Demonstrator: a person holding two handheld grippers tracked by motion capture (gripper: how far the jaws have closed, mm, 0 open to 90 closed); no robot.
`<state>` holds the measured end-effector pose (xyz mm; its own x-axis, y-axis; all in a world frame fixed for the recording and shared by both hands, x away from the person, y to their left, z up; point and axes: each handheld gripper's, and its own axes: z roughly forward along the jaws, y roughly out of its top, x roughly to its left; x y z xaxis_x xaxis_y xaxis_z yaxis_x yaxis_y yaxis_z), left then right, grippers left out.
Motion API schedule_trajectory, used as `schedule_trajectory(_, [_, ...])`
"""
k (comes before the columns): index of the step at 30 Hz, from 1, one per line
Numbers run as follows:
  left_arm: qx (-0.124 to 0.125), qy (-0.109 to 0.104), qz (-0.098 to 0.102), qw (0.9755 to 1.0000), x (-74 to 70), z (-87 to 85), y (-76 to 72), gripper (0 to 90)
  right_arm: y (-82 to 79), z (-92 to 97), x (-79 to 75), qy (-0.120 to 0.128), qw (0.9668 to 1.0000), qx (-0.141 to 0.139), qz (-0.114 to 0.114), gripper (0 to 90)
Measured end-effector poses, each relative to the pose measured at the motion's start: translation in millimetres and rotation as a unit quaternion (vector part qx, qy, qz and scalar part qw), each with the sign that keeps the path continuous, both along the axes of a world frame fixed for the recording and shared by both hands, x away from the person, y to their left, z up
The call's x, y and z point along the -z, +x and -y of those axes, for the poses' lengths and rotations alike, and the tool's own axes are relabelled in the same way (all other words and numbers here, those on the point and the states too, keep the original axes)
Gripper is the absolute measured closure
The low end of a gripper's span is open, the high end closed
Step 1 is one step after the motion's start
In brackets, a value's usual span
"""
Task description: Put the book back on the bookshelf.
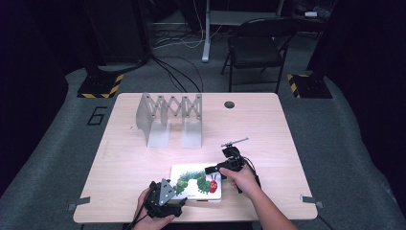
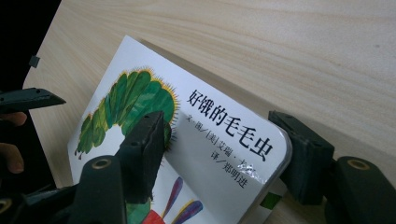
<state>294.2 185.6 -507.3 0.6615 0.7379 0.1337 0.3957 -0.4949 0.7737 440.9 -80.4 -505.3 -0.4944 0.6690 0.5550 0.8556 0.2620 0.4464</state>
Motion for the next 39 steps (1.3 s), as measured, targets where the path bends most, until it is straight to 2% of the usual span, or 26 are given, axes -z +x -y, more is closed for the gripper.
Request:
schedule_trajectory(6, [-0.010, -0.021, -0.011, 0.9997, -1.2, -2.9, 7.9, 15.2, 0.9, 0.7, 1.2, 0.001, 1.0000, -0.005, 0.008, 37.9])
schedule_trajectory(9, [-0.009, -0.023, -0.019, 0.9995, 0.3, -2.7, 11.7, 15.1, 0.6, 0.5, 1.0, 0.001, 1.0000, -0.003, 0.006, 37.9])
schedule_trajectory(13, [-0.020, -0.027, -0.020, 0.9992, 3.9, -2.7, 14.5, 15.0, -0.1, -0.1, 0.0, 0.000, 1.0000, 0.001, 0.000, 37.8])
schedule_trajectory(14, [-0.013, -0.026, -0.024, 0.9993, 3.8, -3.5, 15.0, 14.8, -0.1, -0.1, 0.0, 0.000, 1.0000, 0.000, 0.001, 37.8])
schedule_trajectory(16, [-0.020, -0.031, -0.020, 0.9991, 5.8, -2.6, 15.0, 13.8, -0.2, -0.1, 0.0, 0.000, 1.0000, 0.000, 0.001, 37.8])
schedule_trajectory(20, [-0.022, -0.039, -0.028, 0.9986, 8.2, -5.5, 19.1, 9.3, -0.5, -0.4, 0.5, 0.002, 1.0000, 0.004, 0.002, 37.7])
schedule_trajectory(21, [-0.027, -0.046, -0.038, 0.9979, 8.8, -5.9, 19.4, 7.3, -0.5, -0.4, 0.5, 0.002, 1.0000, 0.004, 0.002, 37.7])
schedule_trajectory(23, [-0.024, -0.046, -0.037, 0.9980, 9.7, -8.1, 21.2, 6.3, -0.6, -0.4, 0.4, 0.001, 1.0000, 0.003, 0.003, 37.6])
schedule_trajectory(24, [-0.023, -0.046, -0.026, 0.9983, 10.8, -7.6, 21.0, 5.9, -0.7, -0.5, 0.3, 0.001, 1.0000, 0.003, 0.004, 37.6])
schedule_trajectory(25, [-0.024, -0.046, -0.026, 0.9983, 10.5, -6.9, 20.7, 5.9, -0.7, -0.3, 0.8, 0.000, 1.0000, 0.001, 0.008, 37.6])
schedule_trajectory(28, [-0.014, -0.041, -0.034, 0.9985, 9.6, -7.8, 22.0, 5.9, -0.9, -0.7, 0.6, -0.001, 0.9999, 0.002, 0.010, 37.4])
schedule_trajectory(31, [-0.022, -0.052, -0.040, 0.9976, 11.7, -7.6, 23.1, 3.9, -1.5, -1.6, -0.2, -0.005, 0.9999, 0.003, 0.010, 37.0])
schedule_trajectory(39, [-0.026, -0.059, -0.041, 0.9971, 13.8, -9.4, 23.9, 3.5, -2.7, -2.1, -1.7, -0.011, 0.9997, -0.001, 0.020, 36.9])
